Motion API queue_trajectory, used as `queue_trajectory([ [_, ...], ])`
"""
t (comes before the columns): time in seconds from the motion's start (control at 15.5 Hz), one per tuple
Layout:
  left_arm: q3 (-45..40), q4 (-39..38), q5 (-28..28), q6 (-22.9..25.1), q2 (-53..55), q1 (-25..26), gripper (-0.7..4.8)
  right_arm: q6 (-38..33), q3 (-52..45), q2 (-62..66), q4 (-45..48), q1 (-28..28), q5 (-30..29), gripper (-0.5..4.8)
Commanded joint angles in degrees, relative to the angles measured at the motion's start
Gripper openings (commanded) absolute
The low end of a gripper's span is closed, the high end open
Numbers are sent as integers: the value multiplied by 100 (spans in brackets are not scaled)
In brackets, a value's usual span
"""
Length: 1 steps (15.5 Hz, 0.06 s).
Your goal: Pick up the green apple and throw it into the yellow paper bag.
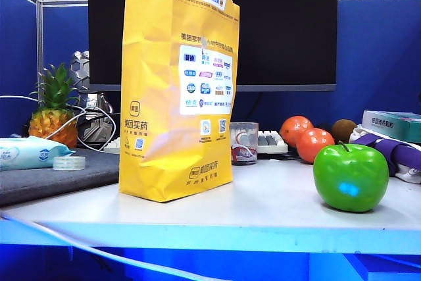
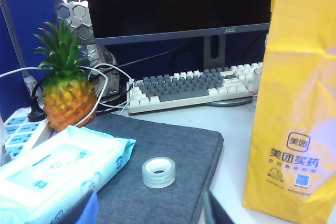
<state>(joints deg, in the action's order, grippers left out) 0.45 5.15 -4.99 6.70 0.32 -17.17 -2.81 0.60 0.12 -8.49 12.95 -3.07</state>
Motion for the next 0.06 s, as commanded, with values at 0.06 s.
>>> queue_trajectory([
  [0.06, 4, -7, 7, -2, -7, 4, 273, -20, -48, -2, 59, 4, -4, 479],
])
